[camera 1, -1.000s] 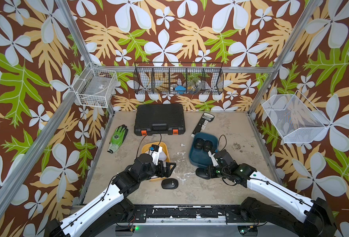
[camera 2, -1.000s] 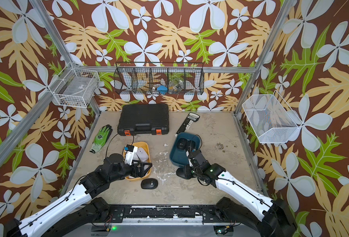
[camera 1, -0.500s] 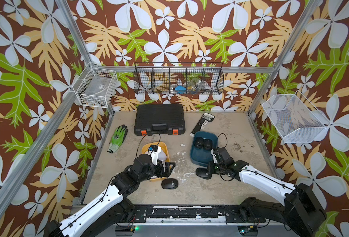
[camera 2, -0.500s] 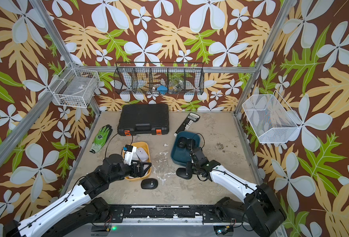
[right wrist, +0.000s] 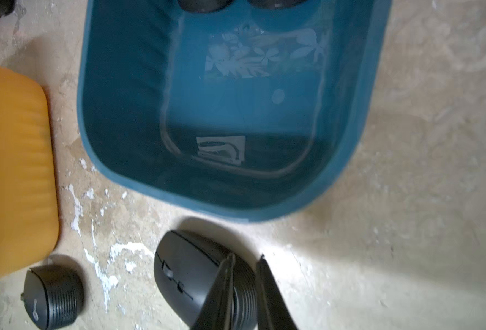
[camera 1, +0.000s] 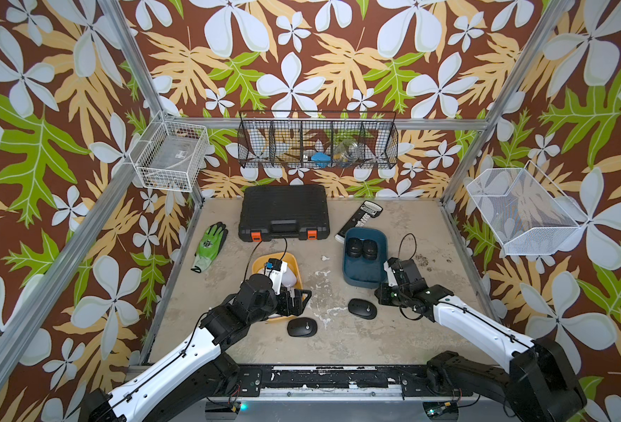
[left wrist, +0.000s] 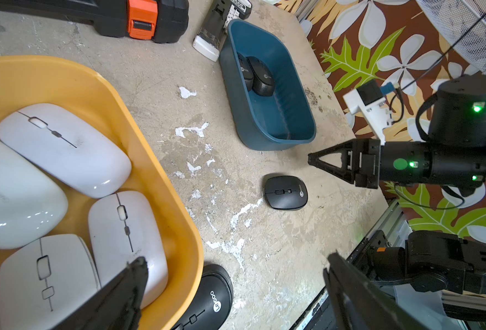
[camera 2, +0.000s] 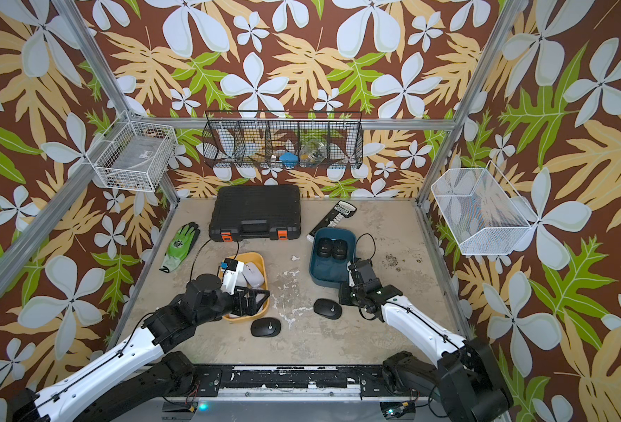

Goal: Place the mice by color into the storage box
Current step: Adjust the mouse at the center of the board.

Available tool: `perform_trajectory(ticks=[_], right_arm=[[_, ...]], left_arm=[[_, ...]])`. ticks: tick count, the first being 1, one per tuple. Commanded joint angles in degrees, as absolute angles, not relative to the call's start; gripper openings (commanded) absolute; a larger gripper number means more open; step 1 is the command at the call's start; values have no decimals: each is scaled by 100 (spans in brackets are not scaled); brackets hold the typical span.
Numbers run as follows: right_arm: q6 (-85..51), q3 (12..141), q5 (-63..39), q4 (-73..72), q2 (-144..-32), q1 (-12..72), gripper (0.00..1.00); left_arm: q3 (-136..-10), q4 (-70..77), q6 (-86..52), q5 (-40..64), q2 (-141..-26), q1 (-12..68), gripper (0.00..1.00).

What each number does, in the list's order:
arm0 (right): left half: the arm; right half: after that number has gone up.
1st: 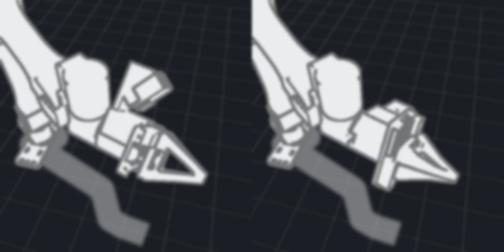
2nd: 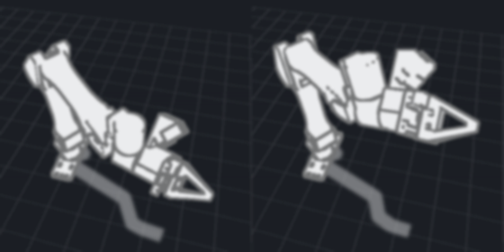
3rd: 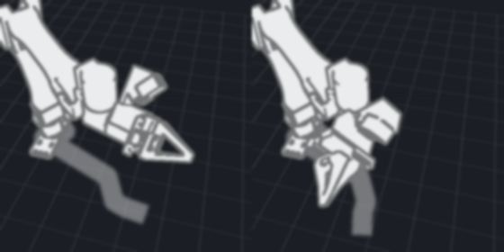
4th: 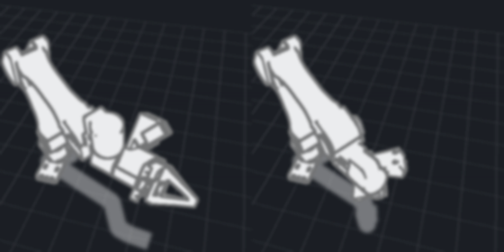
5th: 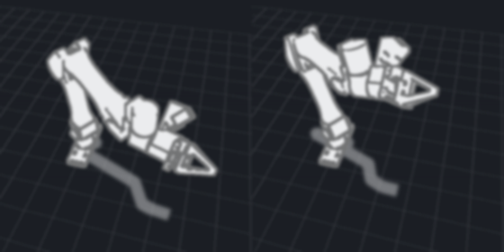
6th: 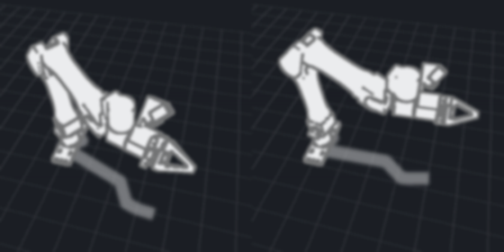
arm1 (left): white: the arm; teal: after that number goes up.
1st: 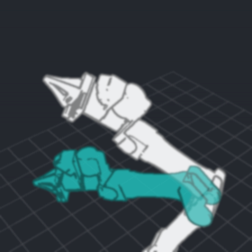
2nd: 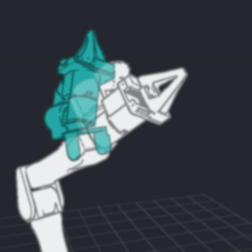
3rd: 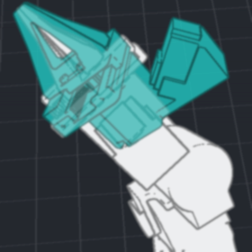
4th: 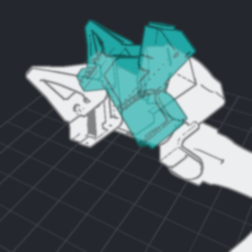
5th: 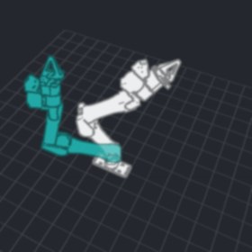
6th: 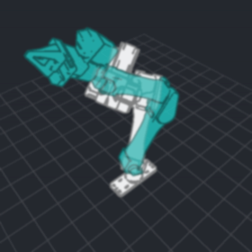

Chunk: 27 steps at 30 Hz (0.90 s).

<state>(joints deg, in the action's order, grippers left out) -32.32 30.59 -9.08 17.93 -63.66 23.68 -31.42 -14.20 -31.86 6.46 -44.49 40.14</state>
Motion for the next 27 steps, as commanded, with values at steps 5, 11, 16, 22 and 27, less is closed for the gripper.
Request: perform_trajectory(ticks=[5, 11, 16, 22, 27], right_arm=[[-3406, 2605, -1118, 1352, -6356, 2365, 17], [-3389, 2721, -1161, 1076, -6802, 2371, 14], [-3420, 2489, -1446, 790, -6799, 2402, 14], [-3667, 2078, -1523, 554, -6438, 2736, 14], [-3873, 2131, -1315, 658, -6240, 3415, 15]], left_arm=[[-3057, -1222, -3225, 803, -4588, 3999, 100], [-3085, -1325, -3206, 710, -4411, 3999, 100], [-3050, -1310, -3238, 773, -4277, 3997, 100], [-2994, -1149, -3220, 966, -4210, 3999, 100], [-2980, -1120, -3229, 933, -4175, 3998, 100]])
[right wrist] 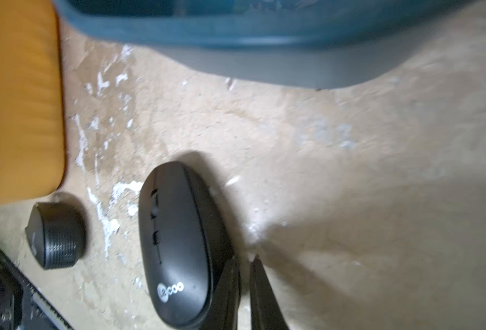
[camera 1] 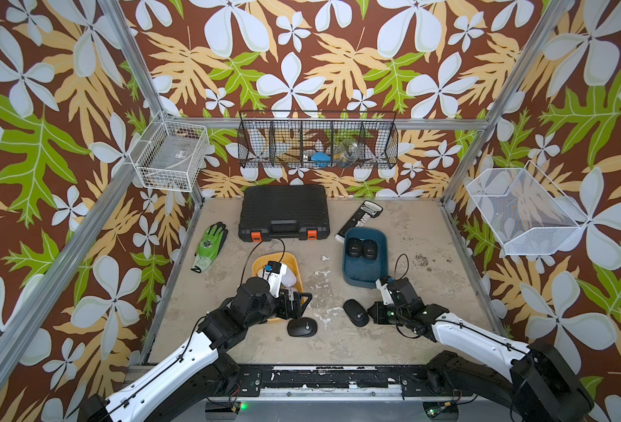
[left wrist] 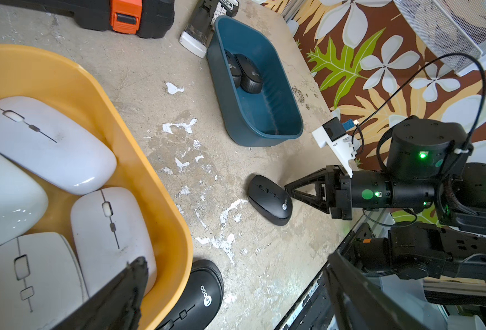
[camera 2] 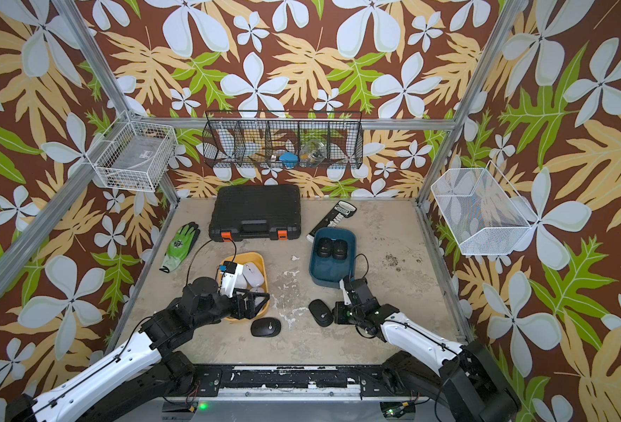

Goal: Place the mice by color into the storage box
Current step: Adjust the mouse at the center of the board, then pick up the mouse from the center of the board.

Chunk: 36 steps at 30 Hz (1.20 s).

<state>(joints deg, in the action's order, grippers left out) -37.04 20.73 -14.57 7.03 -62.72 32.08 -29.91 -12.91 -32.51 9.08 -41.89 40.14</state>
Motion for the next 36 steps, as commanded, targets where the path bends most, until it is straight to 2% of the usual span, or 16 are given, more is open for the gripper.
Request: perform_trajectory(ticks=[1, 4, 7, 9, 11, 13, 20, 27, 32, 36], right_arm=[[-3905, 2174, -1237, 756, -6248, 3488, 15], [-4042, 2354, -957, 1211, -6123, 3524, 20], [-4147, 2576, -747, 1691, -5820, 3548, 40], [-4229, 2729, -747, 1868, -5740, 3658, 62], [-4294, 2884, -804, 1911, -5852, 3908, 77], [-4366, 3100, -615, 2101, -6116, 4222, 85], [-4477, 3896, 134, 2527, -7521, 5121, 90], [-4427, 4451, 608, 2935, -8463, 5313, 88], [-4420, 4524, 747, 2831, -8736, 5326, 82], [-4413, 4587, 679, 2642, -8936, 5328, 71]], left_arm=[[-2973, -1116, -3239, 924, -4174, 3996, 100], [-2992, -1140, -3249, 923, -4172, 3999, 100], [-3017, -1215, -3247, 866, -4121, 3999, 100], [-3001, -1213, -3258, 844, -4058, 3999, 100], [-3014, -1204, -3253, 835, -4036, 3999, 100], [-3040, -1203, -3246, 835, -4038, 3999, 100], [-3099, -1211, -3237, 774, -4010, 3999, 100], [-3120, -1358, -3215, 695, -3967, 3999, 100], [-3127, -1424, -3191, 635, -3916, 3999, 100], [-3131, -1450, -3182, 620, -3907, 3999, 100]])
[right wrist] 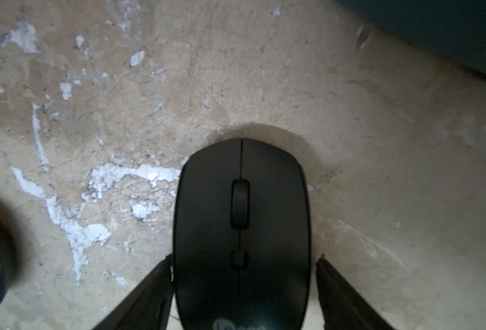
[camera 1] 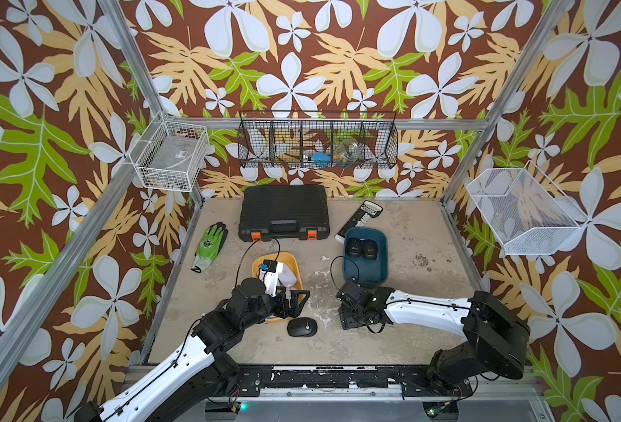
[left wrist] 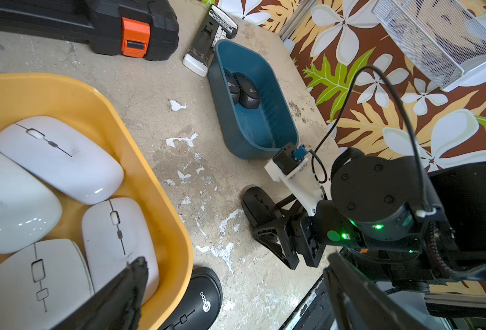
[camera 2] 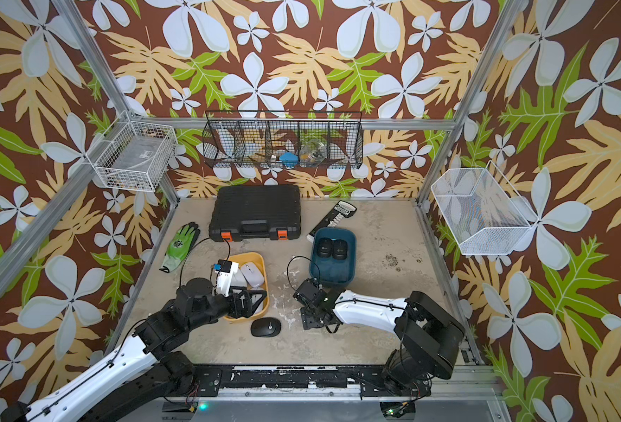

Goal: Place the mice by color into the storage box
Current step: Pick up the mouse from the center of the board, then place the mouse in the storage box.

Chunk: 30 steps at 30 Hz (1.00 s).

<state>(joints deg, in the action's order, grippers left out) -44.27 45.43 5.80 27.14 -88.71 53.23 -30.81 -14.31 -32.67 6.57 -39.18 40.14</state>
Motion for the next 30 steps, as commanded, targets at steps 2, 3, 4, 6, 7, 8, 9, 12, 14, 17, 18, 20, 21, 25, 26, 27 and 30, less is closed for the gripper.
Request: perform_trajectory(ticks=[2, 3, 4, 6, 7, 8, 9, 12, 14, 17, 18, 20, 21, 25, 26, 27, 30], right_arm=[[-4453, 4592, 670, 2595, -8947, 5322, 67], [-4462, 4603, 664, 2578, -8935, 5326, 63], [-4465, 4605, 668, 2572, -8917, 5326, 60], [-4456, 4615, 683, 2596, -8833, 5326, 56], [-4452, 4623, 693, 2619, -8777, 5326, 56], [-4461, 4623, 719, 2630, -8680, 5325, 56], [-4460, 4615, 716, 2641, -8554, 5322, 56], [-4515, 4653, 788, 2741, -8059, 5326, 55], [-4535, 4737, 821, 2828, -7715, 5299, 55], [-4535, 4850, 606, 2892, -7264, 4984, 55], [-4518, 4861, 466, 2840, -7120, 4790, 55], [-4424, 4831, 292, 2665, -6912, 4395, 54], [-4351, 4833, 208, 2565, -6866, 4208, 54], [-3928, 5138, -255, 2448, -7208, 3403, 54], [-3820, 5245, -356, 2392, -7384, 3267, 54], [-3734, 5321, -465, 2324, -7547, 3161, 54], [-3574, 5556, -861, 2069, -8140, 2800, 54]], left_arm=[[-3121, -1459, -3183, 608, -3906, 3999, 100], [-3120, -1459, -3182, 606, -3901, 3999, 100], [-3120, -1458, -3183, 598, -3897, 3999, 100], [-3118, -1459, -3185, 589, -3889, 4000, 100], [-3117, -1459, -3184, 589, -3896, 3999, 100], [-3120, -1458, -3183, 589, -3904, 3999, 100], [-3120, -1459, -3183, 602, -3911, 3999, 100], [-3120, -1459, -3182, 607, -3945, 3999, 100], [-3116, -1435, -3184, 623, -3938, 3999, 100], [-3111, -1386, -3184, 651, -3947, 3999, 100], [-3111, -1376, -3182, 660, -3969, 3999, 100], [-3114, -1357, -3182, 689, -3994, 3999, 100], [-3112, -1349, -3184, 708, -4010, 3999, 100], [-3128, -1327, -3165, 828, -4098, 3999, 100], [-3129, -1333, -3165, 820, -4106, 3999, 100], [-3129, -1328, -3164, 808, -4117, 3999, 100], [-3129, -1327, -3173, 782, -4139, 3999, 100]])
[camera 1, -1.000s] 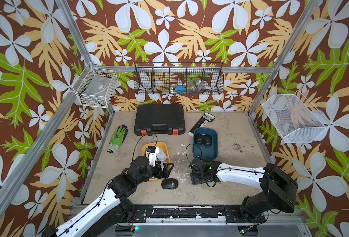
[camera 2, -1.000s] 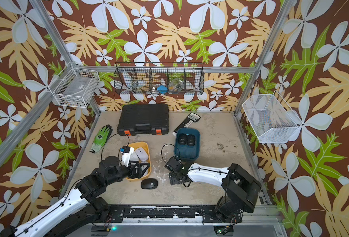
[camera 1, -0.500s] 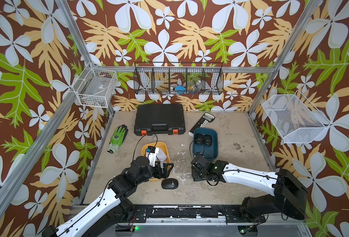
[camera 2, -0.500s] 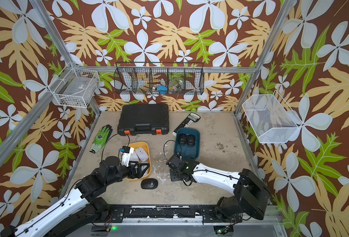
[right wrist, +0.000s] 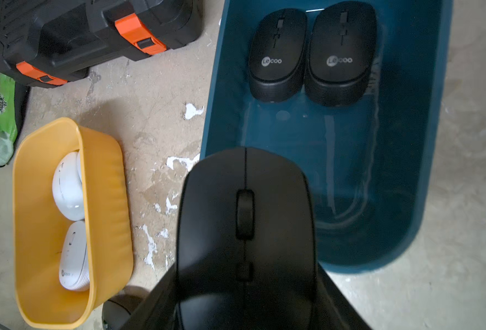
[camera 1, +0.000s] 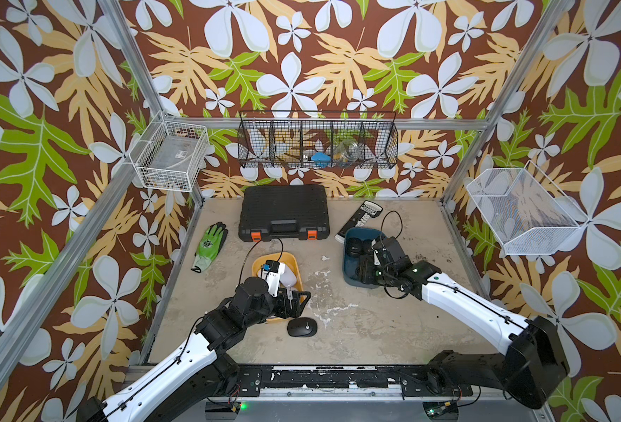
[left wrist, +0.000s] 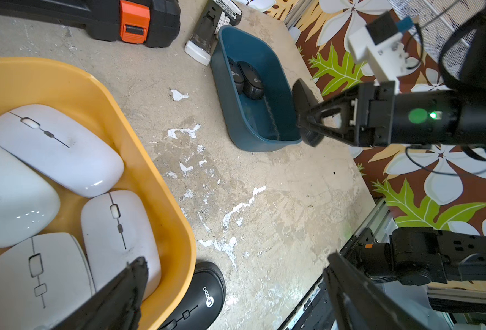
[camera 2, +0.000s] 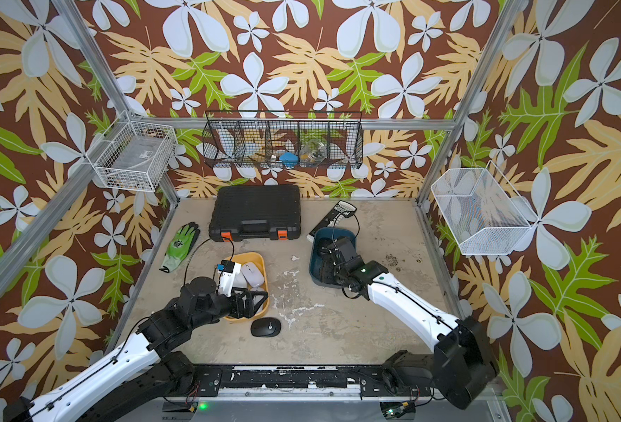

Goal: Place the mice by color into the storage box
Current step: Place the mouse in the storage box, then move the mouse to the center of the board.

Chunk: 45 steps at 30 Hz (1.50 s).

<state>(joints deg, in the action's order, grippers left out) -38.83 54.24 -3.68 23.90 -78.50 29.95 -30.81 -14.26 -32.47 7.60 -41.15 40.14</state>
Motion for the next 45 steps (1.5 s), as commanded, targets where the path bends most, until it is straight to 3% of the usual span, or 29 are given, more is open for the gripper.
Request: perform_trajectory(ticks=[1, 8, 19, 29, 39, 43, 45], right_arm=[[-3547, 5632, -986, 2004, -8382, 2660, 54], [-3418, 6046, -1277, 1682, -9685, 2402, 52], [-3367, 6214, -1350, 1482, -10464, 2324, 56], [-3418, 6284, -1552, 1417, -10409, 2213, 78], [-3339, 6273, -1755, 1596, -9477, 2083, 80], [-3129, 6294, -1798, 1790, -8915, 2075, 80], [-3038, 6306, -1838, 1906, -8629, 2081, 81]], left_arm=[[-3137, -1327, -3173, 788, -4157, 3999, 100], [-3138, -1344, -3209, 780, -4209, 3999, 100], [-3111, -1329, -3234, 756, -4253, 3999, 100], [-3118, -1285, -3283, 873, -4367, 3998, 100], [-3076, -1820, -4021, 1379, -4204, 4123, 99], [-2852, -2428, -4676, 1307, -3877, 4433, 87], [-2750, -2835, -5046, 1187, -3736, 4511, 71]])
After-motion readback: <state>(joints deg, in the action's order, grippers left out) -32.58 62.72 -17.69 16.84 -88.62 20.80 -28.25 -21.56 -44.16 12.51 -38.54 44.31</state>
